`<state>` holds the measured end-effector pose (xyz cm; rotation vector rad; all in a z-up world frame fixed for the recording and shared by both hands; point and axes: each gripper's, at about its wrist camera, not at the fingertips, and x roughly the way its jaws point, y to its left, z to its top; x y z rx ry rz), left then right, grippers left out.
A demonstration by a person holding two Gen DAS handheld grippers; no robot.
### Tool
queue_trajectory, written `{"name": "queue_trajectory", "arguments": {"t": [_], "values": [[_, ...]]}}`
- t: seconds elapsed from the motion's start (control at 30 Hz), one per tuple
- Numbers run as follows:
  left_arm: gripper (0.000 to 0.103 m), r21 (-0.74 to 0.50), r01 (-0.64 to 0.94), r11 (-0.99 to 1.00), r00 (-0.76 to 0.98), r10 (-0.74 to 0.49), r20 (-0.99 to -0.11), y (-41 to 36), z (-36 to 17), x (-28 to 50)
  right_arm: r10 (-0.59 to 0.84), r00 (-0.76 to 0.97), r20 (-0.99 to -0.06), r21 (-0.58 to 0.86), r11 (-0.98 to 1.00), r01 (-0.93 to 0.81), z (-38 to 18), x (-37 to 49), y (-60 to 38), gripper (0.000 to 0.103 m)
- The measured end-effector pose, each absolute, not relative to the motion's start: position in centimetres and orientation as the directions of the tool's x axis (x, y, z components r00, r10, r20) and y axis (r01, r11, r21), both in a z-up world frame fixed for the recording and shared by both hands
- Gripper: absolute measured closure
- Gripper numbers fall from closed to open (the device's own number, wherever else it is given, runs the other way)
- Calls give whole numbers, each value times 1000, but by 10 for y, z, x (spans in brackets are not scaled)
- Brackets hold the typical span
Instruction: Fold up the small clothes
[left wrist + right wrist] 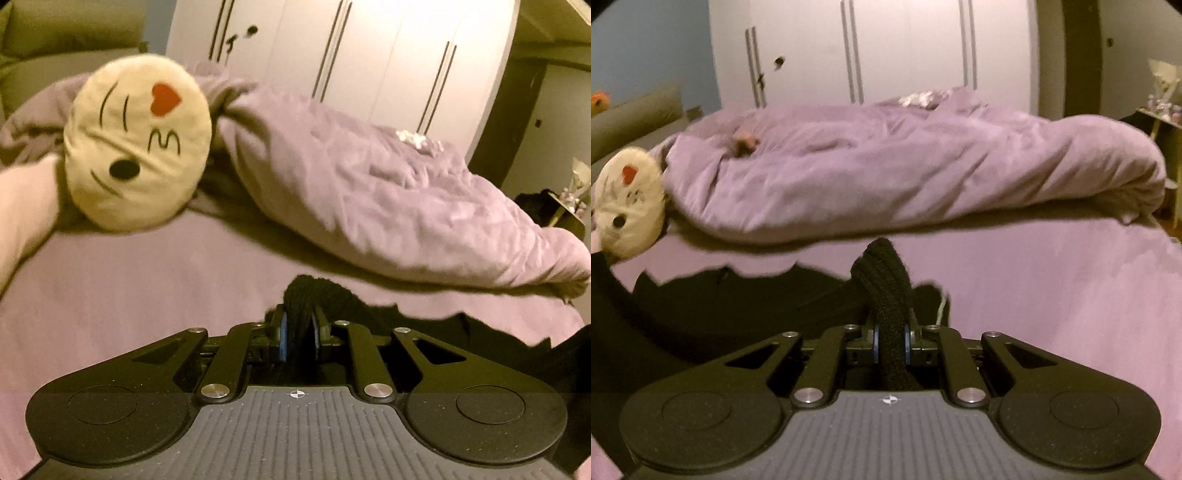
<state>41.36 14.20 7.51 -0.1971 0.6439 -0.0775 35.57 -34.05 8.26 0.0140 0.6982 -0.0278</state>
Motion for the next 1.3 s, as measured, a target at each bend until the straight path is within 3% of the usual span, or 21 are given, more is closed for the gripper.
{"name": "queue_trajectory", "arguments": {"t": [0.23, 0.43, 0.47, 0.57, 0.73, 0.87, 1.07, 1.3], "values": [[87, -179, -64, 982, 826, -48, -561, 150, 78, 450, -111, 786, -608, -67, 994, 89, 83, 398, -345, 92], [83, -69, -161, 984, 786, 86, -612, 139, 46, 481, -177, 772, -611, -103, 984, 144, 63, 430, -346, 90], [80, -38, -190, 981, 774, 125, -621, 137, 40, 483, -198, 762, -616, -123, 980, 155, 56, 433, -344, 87], [51, -37, -236, 971, 720, 149, -678, 140, 25, 480, -299, 722, -624, -207, 954, 216, 41, 436, -343, 73], [41, -18, -223, 975, 680, 142, -719, 120, 18, 441, -231, 747, -624, -144, 973, 181, 44, 398, -336, 73], [23, 5, -185, 983, 663, 128, -738, 83, 15, 417, -120, 749, -651, -108, 992, 64, 35, 363, -306, 73], [11, 32, -60, 998, 646, 64, -761, 24, -1, 418, -28, 736, -676, -35, 999, 6, 11, 365, -261, 73], [1, -8, -107, 994, 601, 59, -797, 17, -30, 429, -92, 763, -640, -207, 977, -55, -23, 366, -237, 71]]}}
